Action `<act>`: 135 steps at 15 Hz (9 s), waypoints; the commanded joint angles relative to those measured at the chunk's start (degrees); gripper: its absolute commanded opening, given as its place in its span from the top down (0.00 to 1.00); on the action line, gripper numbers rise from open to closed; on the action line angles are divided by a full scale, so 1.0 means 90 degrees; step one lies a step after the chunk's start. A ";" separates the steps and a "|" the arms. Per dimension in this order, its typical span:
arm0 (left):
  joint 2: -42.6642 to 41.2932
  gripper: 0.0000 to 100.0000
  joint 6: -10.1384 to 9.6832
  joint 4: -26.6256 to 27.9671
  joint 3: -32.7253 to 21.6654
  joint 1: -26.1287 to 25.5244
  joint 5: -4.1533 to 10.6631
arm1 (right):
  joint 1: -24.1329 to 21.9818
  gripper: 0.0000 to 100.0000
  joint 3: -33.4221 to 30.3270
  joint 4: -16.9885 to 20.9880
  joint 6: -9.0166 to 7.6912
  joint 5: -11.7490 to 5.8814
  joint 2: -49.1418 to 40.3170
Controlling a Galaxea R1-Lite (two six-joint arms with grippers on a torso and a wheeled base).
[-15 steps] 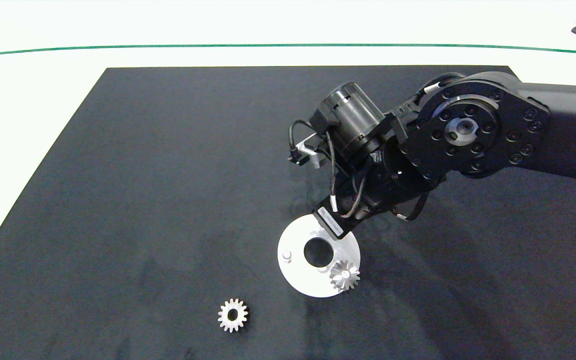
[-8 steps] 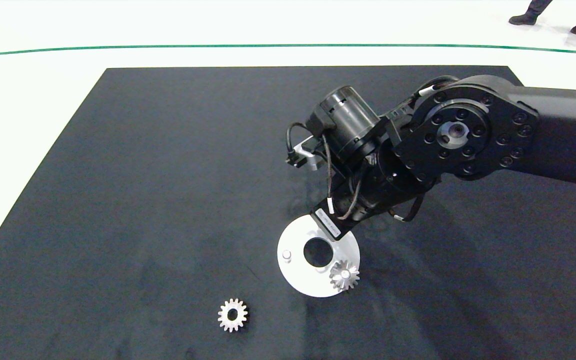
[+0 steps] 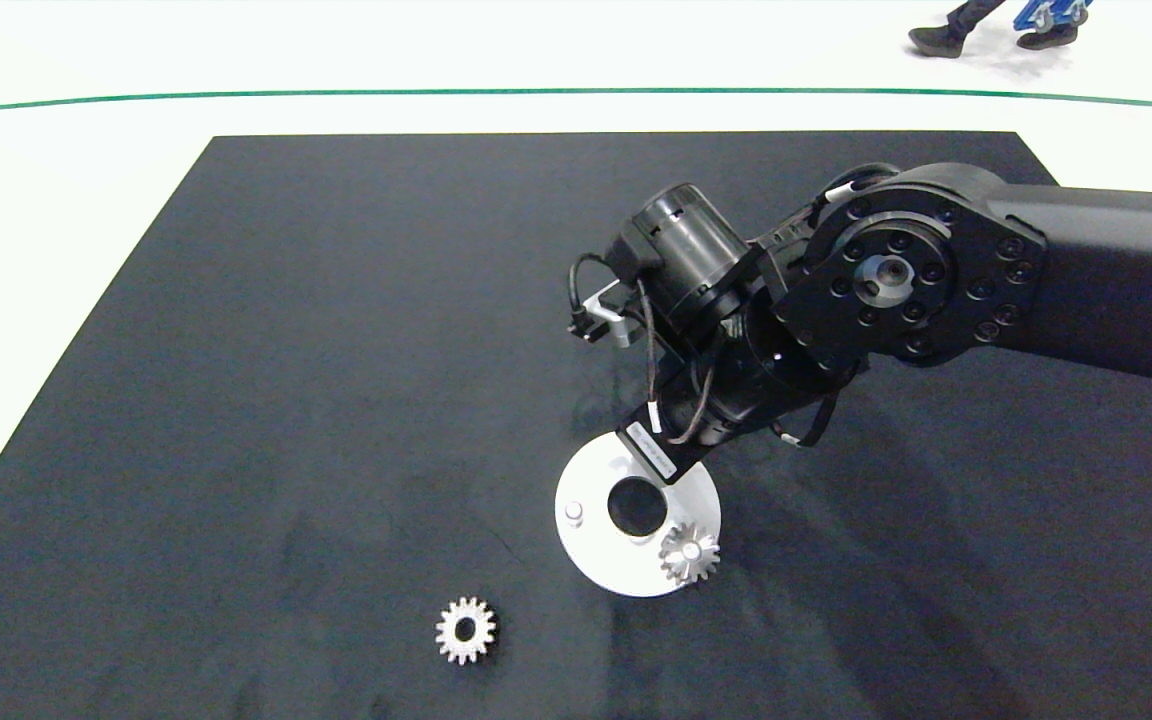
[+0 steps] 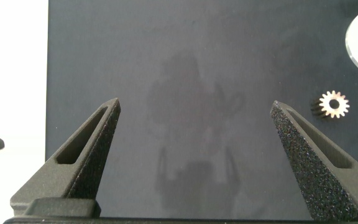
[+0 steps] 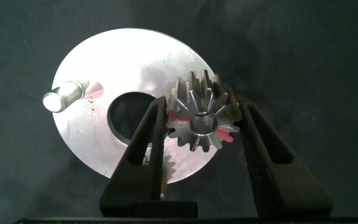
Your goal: Install three planetary gears onto the carrier pins
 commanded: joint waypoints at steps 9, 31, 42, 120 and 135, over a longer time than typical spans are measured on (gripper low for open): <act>0.0028 0.00 0.0004 0.0010 -0.0001 -0.0020 0.0005 | -0.0019 0.00 0.0001 0.0048 -0.0026 -0.0009 0.0039; 0.0057 0.00 0.0023 0.0010 0.0419 -0.0264 0.0025 | -0.1982 0.00 0.6376 -0.1554 0.0072 -0.0898 -0.7959; 0.1190 0.00 0.0267 -0.1113 0.1083 -0.1407 0.0035 | -0.2060 0.00 0.7675 -0.1602 0.0130 -0.0878 -0.8877; 0.6366 0.00 0.0033 -0.3408 0.0517 -0.5616 0.2300 | -0.2099 0.00 0.8945 -0.1847 0.0208 -0.0898 -0.9346; 0.6795 0.11 0.0111 -0.3740 0.0478 -0.5606 0.2290 | -0.2099 0.00 0.9013 -0.1837 0.0208 -0.0898 -0.9502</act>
